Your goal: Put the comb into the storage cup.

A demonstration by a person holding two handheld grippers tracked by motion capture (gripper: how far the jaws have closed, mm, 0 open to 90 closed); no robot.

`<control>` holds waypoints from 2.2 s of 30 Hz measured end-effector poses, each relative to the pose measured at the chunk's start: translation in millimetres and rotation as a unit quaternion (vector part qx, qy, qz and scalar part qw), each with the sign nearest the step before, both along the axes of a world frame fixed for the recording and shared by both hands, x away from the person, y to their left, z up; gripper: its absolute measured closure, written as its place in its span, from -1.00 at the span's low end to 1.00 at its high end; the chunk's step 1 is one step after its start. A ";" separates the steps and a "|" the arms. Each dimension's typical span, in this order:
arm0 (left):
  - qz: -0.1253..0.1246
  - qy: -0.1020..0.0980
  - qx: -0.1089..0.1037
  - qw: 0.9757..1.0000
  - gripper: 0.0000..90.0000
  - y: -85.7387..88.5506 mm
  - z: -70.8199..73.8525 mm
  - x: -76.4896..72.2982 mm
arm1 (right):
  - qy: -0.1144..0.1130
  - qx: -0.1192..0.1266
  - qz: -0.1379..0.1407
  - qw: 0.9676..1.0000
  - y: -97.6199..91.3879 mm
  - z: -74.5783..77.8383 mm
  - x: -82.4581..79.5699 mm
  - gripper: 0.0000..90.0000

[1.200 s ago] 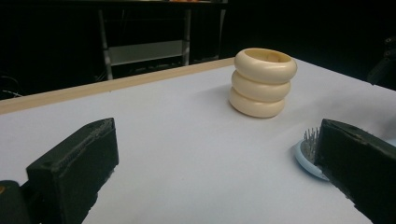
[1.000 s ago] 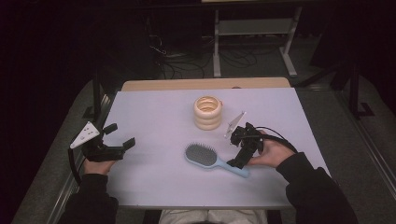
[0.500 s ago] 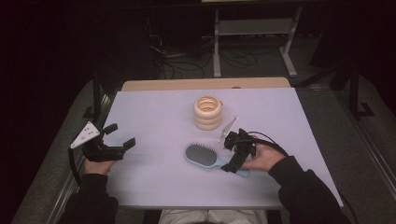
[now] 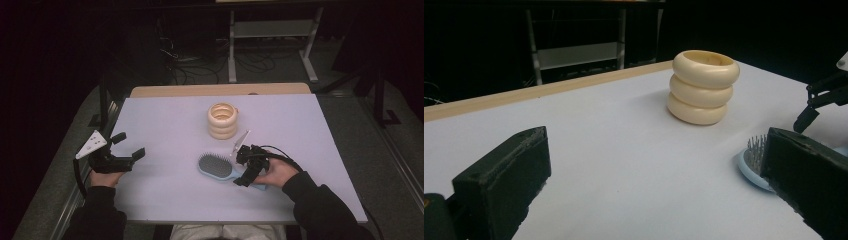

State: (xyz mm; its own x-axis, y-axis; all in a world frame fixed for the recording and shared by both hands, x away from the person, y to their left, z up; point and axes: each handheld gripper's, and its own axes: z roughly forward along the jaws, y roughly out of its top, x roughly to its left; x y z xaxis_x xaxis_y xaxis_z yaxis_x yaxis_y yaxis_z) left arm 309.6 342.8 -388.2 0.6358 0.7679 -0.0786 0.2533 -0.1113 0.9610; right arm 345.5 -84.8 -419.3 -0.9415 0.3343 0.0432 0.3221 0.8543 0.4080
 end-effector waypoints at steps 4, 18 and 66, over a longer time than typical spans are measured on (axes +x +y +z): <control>0.000 0.000 0.000 1.000 -1.00 -0.3 -0.1 0.1 | 0.007 -0.005 0.002 1.000 1.7 -3.0 -0.8 -0.59; -0.002 0.001 0.002 1.000 -1.00 -0.4 -0.3 0.5 | 0.009 -0.010 0.010 1.000 7.4 -6.5 -2.8 -0.05; -0.002 0.006 -0.001 1.000 -1.00 -0.7 -1.3 0.1 | -0.009 0.043 0.000 0.999 -6.7 27.6 0.0 0.52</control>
State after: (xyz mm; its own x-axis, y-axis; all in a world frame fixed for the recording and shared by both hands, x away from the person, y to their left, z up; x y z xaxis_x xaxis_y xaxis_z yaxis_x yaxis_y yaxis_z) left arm 309.7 342.1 -389.5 0.6377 0.7653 -0.0873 0.2644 -0.1110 0.9580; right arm 345.4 -91.5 -391.8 -0.9427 0.3293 0.0542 0.3132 0.8165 0.4851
